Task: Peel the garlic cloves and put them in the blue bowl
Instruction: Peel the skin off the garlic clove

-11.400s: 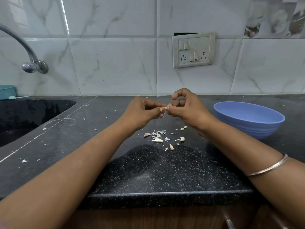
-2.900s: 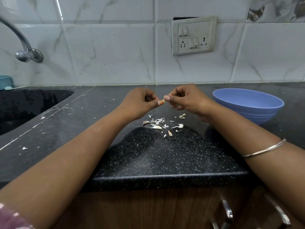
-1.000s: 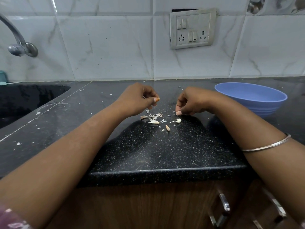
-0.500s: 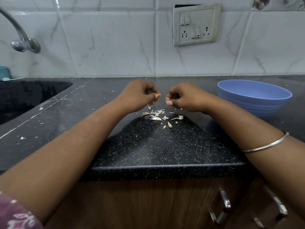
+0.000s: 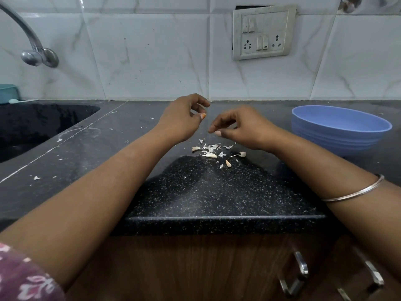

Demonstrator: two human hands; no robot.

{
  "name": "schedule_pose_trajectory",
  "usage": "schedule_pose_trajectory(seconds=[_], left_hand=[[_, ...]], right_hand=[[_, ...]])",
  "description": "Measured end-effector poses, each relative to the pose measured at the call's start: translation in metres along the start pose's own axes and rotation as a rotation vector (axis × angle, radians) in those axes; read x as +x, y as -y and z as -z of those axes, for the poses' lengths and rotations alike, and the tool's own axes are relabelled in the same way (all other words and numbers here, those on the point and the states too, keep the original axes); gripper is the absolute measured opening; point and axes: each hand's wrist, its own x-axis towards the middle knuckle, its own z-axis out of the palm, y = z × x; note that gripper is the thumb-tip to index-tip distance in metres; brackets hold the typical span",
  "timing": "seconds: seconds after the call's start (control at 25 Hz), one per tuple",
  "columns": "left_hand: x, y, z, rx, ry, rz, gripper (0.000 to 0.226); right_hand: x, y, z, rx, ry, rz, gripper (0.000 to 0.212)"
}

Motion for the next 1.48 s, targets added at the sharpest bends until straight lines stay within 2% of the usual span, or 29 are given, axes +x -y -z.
schedule_pose_trajectory(seconds=[0.24, 0.56, 1.0, 1.32, 1.48], left_hand=[[0.001, -0.001, 0.002, 0.011, -0.018, -0.005, 0.022], [0.000, -0.002, 0.003, 0.035, -0.009, -0.025, 0.021], [0.001, -0.002, 0.002, 0.035, 0.000, -0.035, 0.020], [0.001, -0.001, 0.001, 0.027, 0.022, -0.040, 0.019], [0.002, 0.000, 0.002, 0.021, 0.032, -0.033, 0.020]], right_hand=[[0.004, 0.005, -0.015, -0.083, 0.110, 0.131, 0.021], [0.009, 0.006, -0.024, -0.174, 0.158, 0.158, 0.022], [0.008, 0.008, -0.024, -0.128, 0.132, 0.134, 0.018], [0.008, 0.009, -0.024, -0.097, 0.123, 0.110, 0.008], [0.011, 0.005, -0.020, -0.023, 0.006, 0.021, 0.005]])
